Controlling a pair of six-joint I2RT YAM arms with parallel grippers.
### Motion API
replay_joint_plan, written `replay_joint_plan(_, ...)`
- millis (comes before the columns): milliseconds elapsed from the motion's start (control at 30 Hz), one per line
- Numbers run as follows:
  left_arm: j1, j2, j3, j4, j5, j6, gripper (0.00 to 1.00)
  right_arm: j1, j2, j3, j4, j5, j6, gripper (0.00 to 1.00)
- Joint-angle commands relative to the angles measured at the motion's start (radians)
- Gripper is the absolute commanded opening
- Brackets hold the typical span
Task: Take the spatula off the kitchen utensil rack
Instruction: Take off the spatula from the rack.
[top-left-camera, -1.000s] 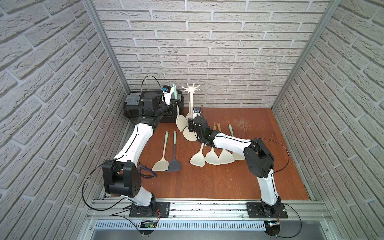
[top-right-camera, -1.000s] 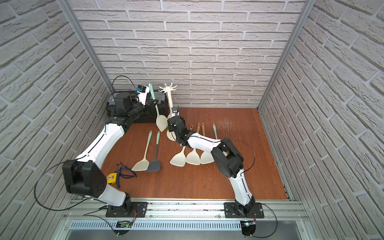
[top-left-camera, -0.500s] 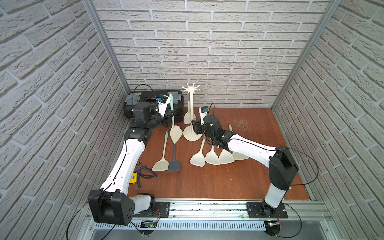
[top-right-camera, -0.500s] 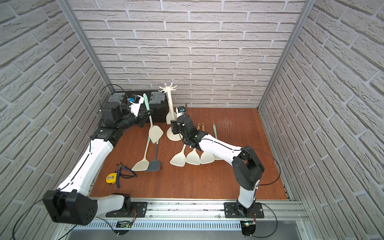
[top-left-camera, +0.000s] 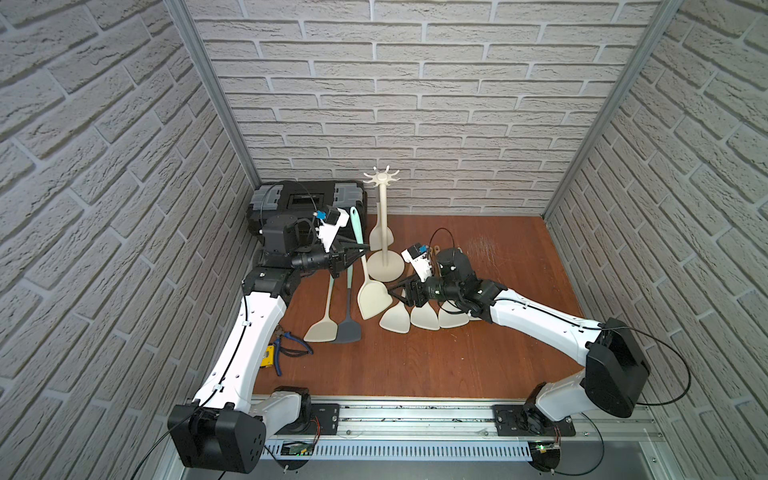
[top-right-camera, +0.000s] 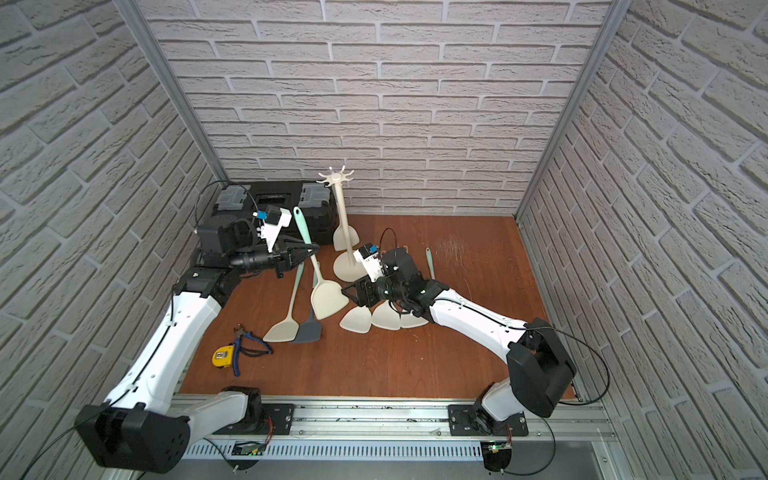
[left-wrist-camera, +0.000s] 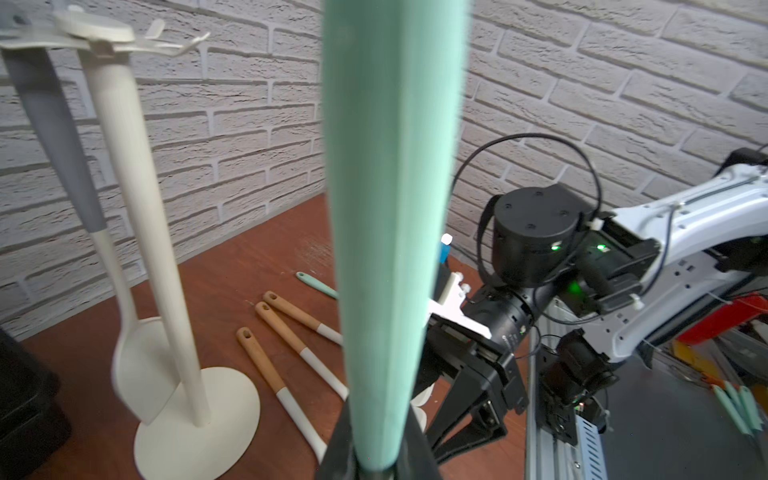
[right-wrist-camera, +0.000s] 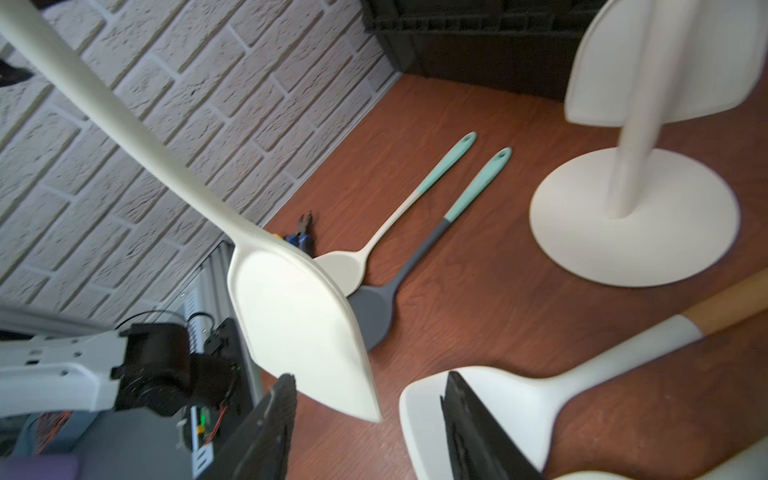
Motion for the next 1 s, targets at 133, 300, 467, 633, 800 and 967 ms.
replay_joint_plan(133,-0.038,-0.027,0.018,0.042,0.138,-0.037,0.00,0.000,0.002,0.008,0.026,-0.256,0.074,0.58)
replay_joint_plan(300,-0.058,-0.038,0.013,0.060,0.104,-0.050,0.00,0.018,0.051,0.027,0.092,-0.352,0.135,0.46)
replay_joint_plan(467,-0.064,-0.049,-0.010,0.089,0.023,-0.083,0.00,0.036,0.083,0.024,0.141,-0.382,0.185,0.03)
replay_joint_plan(633,-0.069,-0.053,-0.039,0.095,-0.156,-0.155,0.04,0.040,0.052,-0.021,0.144,-0.211,0.219,0.02)
replay_joint_plan(800,-0.088,-0.059,-0.023,0.009,-0.375,-0.172,0.47,0.041,-0.015,-0.120,0.213,0.024,0.321,0.03)
replay_joint_plan(967,-0.187,-0.101,-0.029,-0.044,-0.734,-0.249,0.50,0.040,-0.112,-0.251,0.182,0.349,0.478,0.03)
